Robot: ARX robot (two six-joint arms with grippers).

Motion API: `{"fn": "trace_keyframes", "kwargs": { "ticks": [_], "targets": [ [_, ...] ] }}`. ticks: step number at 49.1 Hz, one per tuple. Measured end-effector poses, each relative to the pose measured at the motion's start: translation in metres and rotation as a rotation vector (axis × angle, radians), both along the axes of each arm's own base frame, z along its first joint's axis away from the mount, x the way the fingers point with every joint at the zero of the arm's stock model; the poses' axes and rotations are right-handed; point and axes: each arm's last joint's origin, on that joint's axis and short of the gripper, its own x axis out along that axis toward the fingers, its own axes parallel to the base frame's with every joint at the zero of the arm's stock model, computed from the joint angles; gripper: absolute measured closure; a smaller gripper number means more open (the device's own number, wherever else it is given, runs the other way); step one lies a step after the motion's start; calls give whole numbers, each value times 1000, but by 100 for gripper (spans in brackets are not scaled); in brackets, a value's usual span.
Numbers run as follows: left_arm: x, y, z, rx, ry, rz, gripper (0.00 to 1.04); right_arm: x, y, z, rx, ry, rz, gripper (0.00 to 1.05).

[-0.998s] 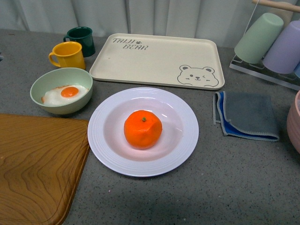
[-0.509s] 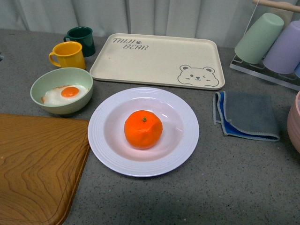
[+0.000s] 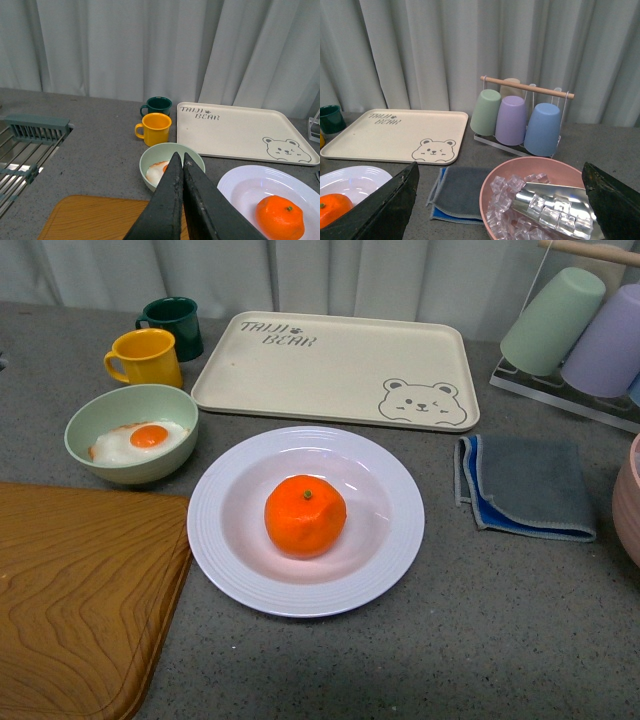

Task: Place orange and plate with both arms

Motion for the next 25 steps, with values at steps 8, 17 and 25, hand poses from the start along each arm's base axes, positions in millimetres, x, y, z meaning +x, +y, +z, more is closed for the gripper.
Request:
{"fn": "trace_keyframes", "kwargs": {
  "ticks": [8, 17, 25],
  "targets": [
    [-3, 0, 0, 0, -1, 0, 101, 0, 0, 0, 0, 0, 0, 9],
    [-7, 0, 0, 0, -2, 0, 101, 0, 0, 0, 0, 0, 0, 9],
    [-9, 0, -1, 0, 0, 0, 101, 0, 0, 0, 0, 0, 0, 9]
  ]
}}
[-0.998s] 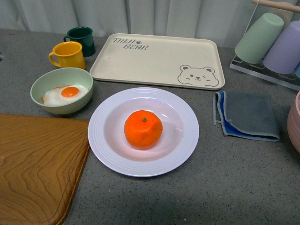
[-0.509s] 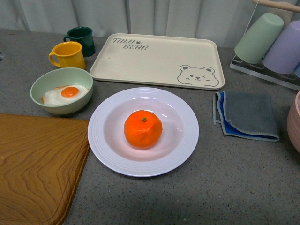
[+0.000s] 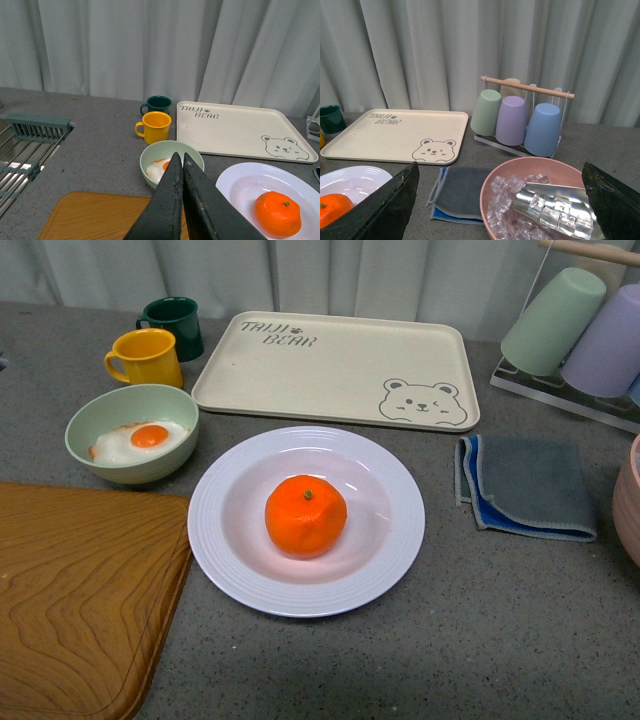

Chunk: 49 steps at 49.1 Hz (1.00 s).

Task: Place orange and plate with both arms

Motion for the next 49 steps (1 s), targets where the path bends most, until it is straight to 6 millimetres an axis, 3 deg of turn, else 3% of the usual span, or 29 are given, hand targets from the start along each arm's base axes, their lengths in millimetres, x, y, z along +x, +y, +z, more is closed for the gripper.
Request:
{"fn": "trace_keyframes", "kwargs": {
  "ticks": [13, 19, 24, 30, 35, 49],
  "targets": [
    [-11, 0, -3, 0, 6, -2, 99, 0, 0, 0, 0, 0, 0, 9],
    [-11, 0, -3, 0, 6, -2, 76, 0, 0, 0, 0, 0, 0, 9],
    [-12, 0, -3, 0, 6, -2, 48, 0, 0, 0, 0, 0, 0, 9],
    [-12, 0, -3, 0, 6, -2, 28, 0, 0, 0, 0, 0, 0, 9],
    [-12, 0, -3, 2, 6, -1, 5, 0, 0, 0, 0, 0, 0, 9],
    [-12, 0, -3, 3, 6, -1, 7, 0, 0, 0, 0, 0, 0, 9]
  ]
}}
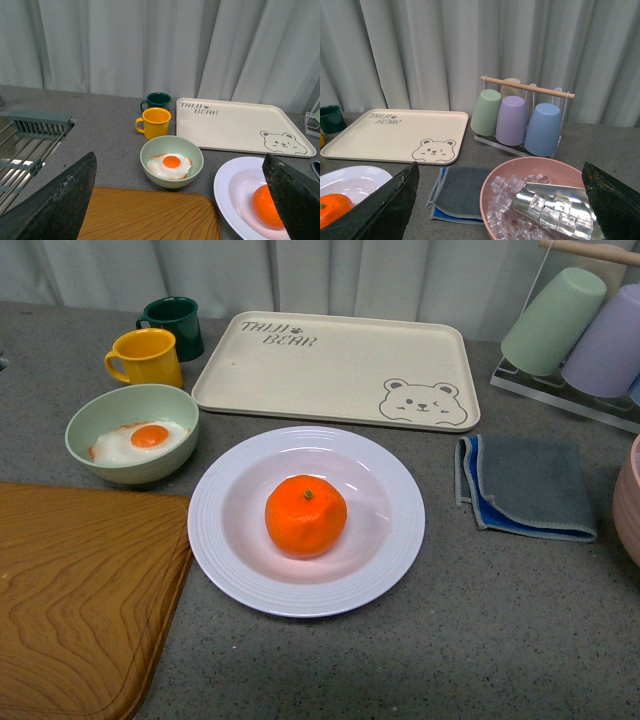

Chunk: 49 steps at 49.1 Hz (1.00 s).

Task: Place orange and plate with both arms

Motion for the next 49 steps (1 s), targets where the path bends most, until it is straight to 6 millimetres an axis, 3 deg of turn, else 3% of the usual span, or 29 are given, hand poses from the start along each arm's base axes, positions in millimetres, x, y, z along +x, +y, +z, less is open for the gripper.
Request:
{"fn": "trace_keyframes", "kwargs": {
  "ticks": [7, 10, 13, 19, 26, 33, 39, 49],
  "targets": [
    [0, 0, 0, 0, 0, 0, 7, 0, 0, 0, -5, 1, -6, 9],
    [0, 0, 0, 0, 0, 0, 7, 2, 1, -1, -94, 42, -121, 9],
    [0, 0, 0, 0, 0, 2, 7, 8, 4, 2, -196, 98, -210, 9],
    [0, 0, 0, 0, 0, 1, 7, 27, 11, 12, -205, 158, -166, 9],
    [0, 0, 0, 0, 0, 0, 7, 60, 23, 14, -89, 268, -64, 9],
    [0, 0, 0, 0, 0, 1, 7, 97, 39, -1, 133, 528, 63, 9],
    [0, 0, 0, 0, 0, 1, 7, 120, 51, -8, 300, 636, 115, 9],
    [0, 0, 0, 0, 0, 1, 7, 149, 63, -27, 428, 766, 154, 9]
  ]
}}
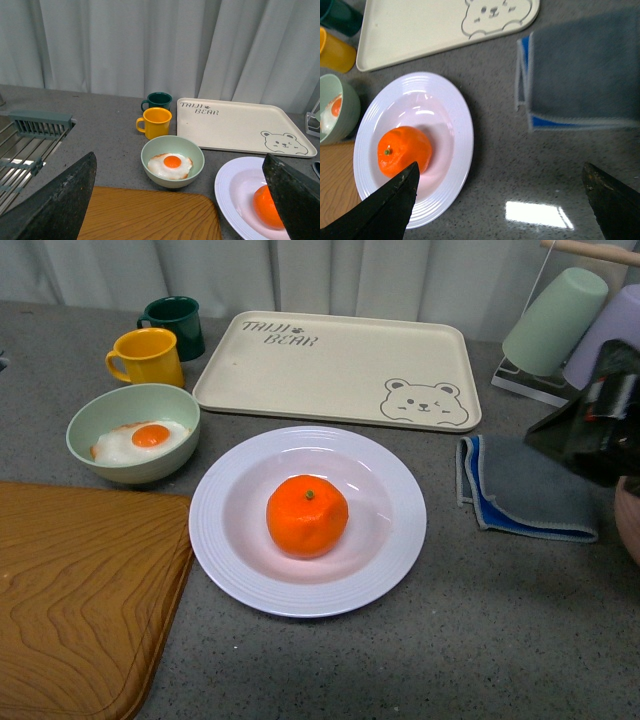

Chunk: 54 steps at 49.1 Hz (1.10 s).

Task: Place orange and plate with both arms

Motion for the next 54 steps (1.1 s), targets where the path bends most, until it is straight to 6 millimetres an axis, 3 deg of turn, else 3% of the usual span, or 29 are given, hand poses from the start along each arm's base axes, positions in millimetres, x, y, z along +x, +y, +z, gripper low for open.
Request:
{"fn": "trace_keyframes", "kwargs": {
  "ticks": [13, 25, 37, 54],
  "targets": [
    [0, 0, 0, 0, 0, 0, 7, 23, 8, -43, 90, 178, 51, 9],
    [0, 0, 0, 0, 0, 0, 7, 50, 15, -70, 231, 257, 76, 9],
    [0, 0, 0, 0, 0, 0, 7, 68, 26, -88, 358, 299, 56, 9],
    [0, 0, 0, 0, 0, 0, 7, 87, 45, -94, 476, 342, 10, 9]
  ]
}}
